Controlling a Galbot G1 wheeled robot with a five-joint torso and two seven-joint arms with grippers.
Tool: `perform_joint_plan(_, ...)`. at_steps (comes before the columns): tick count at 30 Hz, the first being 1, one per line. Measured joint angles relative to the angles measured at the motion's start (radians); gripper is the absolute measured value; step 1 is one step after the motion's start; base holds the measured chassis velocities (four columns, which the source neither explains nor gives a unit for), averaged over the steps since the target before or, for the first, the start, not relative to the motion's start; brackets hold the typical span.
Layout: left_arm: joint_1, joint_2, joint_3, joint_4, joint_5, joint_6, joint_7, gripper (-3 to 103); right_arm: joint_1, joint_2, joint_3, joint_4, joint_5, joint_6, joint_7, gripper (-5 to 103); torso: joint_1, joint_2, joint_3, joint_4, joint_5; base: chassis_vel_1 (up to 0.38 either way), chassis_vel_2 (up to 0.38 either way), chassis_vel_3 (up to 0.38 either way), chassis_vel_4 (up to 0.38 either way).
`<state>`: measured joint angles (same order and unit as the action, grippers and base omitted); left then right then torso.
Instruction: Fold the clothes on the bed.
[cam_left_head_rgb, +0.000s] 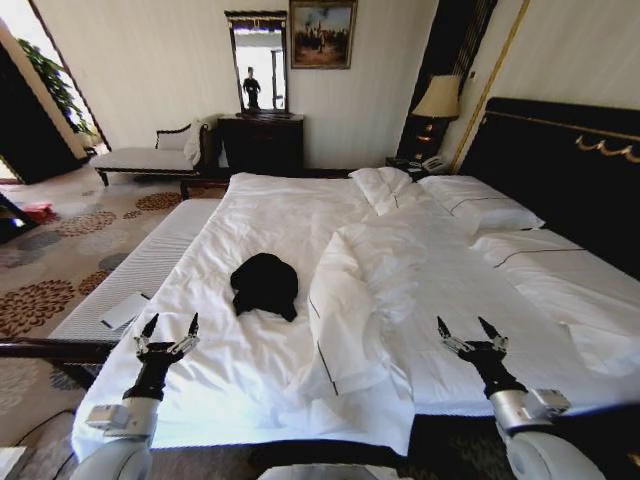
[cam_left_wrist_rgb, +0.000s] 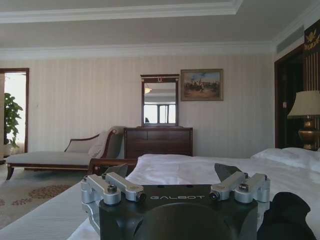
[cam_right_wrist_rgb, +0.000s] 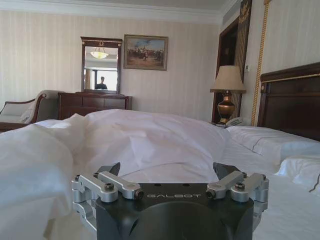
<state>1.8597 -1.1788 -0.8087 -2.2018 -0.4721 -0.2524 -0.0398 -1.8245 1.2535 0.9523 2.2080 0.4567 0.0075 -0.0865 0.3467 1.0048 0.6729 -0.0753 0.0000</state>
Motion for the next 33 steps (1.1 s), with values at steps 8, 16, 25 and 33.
perform_joint_plan(8,0.004,-0.005,0.003,0.005,0.002,-0.005,-0.001,100,-0.009,-0.002,0.000,0.033,0.011,-0.023,0.012,100,0.000,0.000,0.000,0.0000,0.0000,0.181,0.172,-0.174,-0.178)
perform_joint_plan(16,-0.002,0.001,0.005,0.012,0.002,-0.005,-0.002,100,-0.044,-0.002,-0.003,0.100,0.037,-0.063,-0.011,100,0.000,0.000,0.000,-0.0001,-0.0003,0.087,0.079,-0.084,-0.077)
perform_joint_plan(25,0.008,-0.014,0.013,0.006,0.012,-0.002,-0.002,100,-0.042,-0.102,-0.030,0.153,0.218,-0.180,0.022,100,0.000,0.000,0.000,0.0000,0.0001,0.000,0.000,0.000,0.000)
perform_joint_plan(33,0.013,-0.033,0.013,-0.003,0.034,0.005,-0.003,100,-0.005,-0.252,-0.118,0.122,0.259,-0.214,0.040,100,0.000,0.000,0.000,0.0001,0.0000,0.000,0.000,0.000,0.000)
